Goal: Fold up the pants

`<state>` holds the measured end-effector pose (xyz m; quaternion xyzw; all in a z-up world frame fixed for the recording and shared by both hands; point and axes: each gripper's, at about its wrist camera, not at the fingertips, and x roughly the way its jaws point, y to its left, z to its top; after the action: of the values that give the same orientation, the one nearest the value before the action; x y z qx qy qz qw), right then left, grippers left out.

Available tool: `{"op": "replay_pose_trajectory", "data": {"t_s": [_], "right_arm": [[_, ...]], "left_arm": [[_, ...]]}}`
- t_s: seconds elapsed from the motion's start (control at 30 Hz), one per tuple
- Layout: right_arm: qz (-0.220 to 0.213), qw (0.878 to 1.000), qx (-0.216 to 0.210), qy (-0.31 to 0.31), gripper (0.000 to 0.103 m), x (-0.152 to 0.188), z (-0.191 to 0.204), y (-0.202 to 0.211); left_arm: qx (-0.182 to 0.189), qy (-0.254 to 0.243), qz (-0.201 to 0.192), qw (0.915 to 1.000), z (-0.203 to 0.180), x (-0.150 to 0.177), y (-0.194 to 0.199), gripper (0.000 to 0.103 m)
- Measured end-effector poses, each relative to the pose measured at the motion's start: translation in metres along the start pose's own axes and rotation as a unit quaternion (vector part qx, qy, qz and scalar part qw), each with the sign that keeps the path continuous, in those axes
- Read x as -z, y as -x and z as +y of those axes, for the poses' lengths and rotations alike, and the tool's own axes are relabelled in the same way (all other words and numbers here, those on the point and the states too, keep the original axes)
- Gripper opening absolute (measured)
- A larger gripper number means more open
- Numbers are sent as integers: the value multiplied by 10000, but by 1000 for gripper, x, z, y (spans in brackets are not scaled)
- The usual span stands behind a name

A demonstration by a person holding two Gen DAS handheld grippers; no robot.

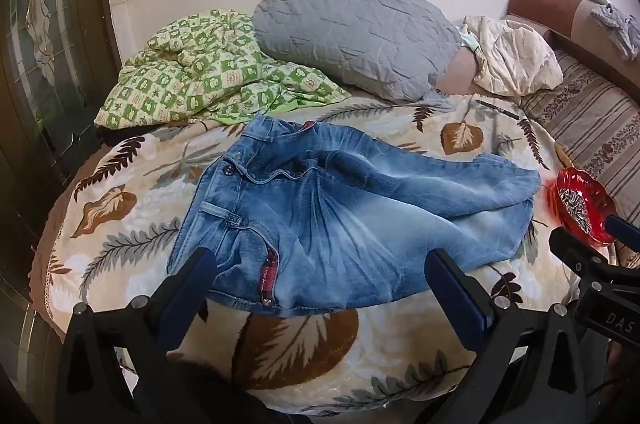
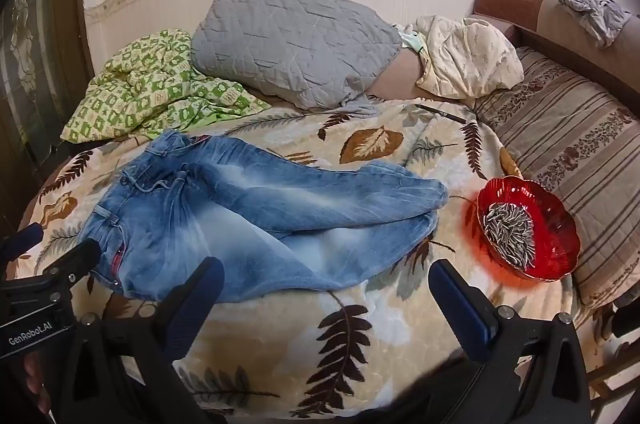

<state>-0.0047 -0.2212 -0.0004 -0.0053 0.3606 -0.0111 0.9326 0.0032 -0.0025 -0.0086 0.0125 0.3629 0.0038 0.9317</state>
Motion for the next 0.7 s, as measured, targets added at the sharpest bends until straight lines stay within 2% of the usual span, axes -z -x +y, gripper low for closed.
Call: {"op": "replay_pose_trajectory", "data": {"t_s": [0.7], "right_arm": [[-41, 10000, -16, -8, 103, 3, 2, 0]], "left_arm": [[-19, -14, 28, 10000, -3, 0, 2, 103]]}}
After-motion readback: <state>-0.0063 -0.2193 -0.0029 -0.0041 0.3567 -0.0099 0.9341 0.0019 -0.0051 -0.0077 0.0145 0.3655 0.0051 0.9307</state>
